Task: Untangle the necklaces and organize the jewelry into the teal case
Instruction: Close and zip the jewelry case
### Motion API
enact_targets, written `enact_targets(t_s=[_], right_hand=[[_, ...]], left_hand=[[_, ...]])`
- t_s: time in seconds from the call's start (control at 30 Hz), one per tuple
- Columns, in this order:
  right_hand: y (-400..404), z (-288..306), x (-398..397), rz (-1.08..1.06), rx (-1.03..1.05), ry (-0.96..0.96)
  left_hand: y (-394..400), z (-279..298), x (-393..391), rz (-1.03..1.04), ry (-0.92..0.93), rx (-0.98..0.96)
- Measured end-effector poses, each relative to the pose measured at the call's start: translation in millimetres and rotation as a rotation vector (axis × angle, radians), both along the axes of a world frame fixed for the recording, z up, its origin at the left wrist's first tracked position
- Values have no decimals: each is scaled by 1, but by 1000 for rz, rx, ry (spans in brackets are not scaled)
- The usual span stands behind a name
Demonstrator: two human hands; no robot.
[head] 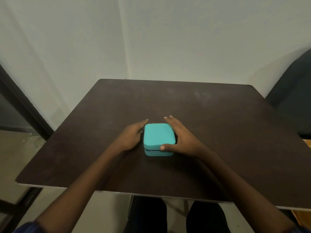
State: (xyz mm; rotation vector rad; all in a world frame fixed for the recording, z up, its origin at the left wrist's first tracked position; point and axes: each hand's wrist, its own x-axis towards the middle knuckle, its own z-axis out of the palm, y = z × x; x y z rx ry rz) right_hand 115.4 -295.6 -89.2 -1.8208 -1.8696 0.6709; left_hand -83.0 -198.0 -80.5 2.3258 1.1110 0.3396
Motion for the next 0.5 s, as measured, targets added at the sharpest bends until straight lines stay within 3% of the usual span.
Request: enact_targets(t_s=[0.23,0.5], right_hand=[[8,-1,0,67,-36,-40],[5,-1,-2,48,-22,-40]], left_hand=[[20,12,9,-184,94,20],[6,3,8,-13,314,195]])
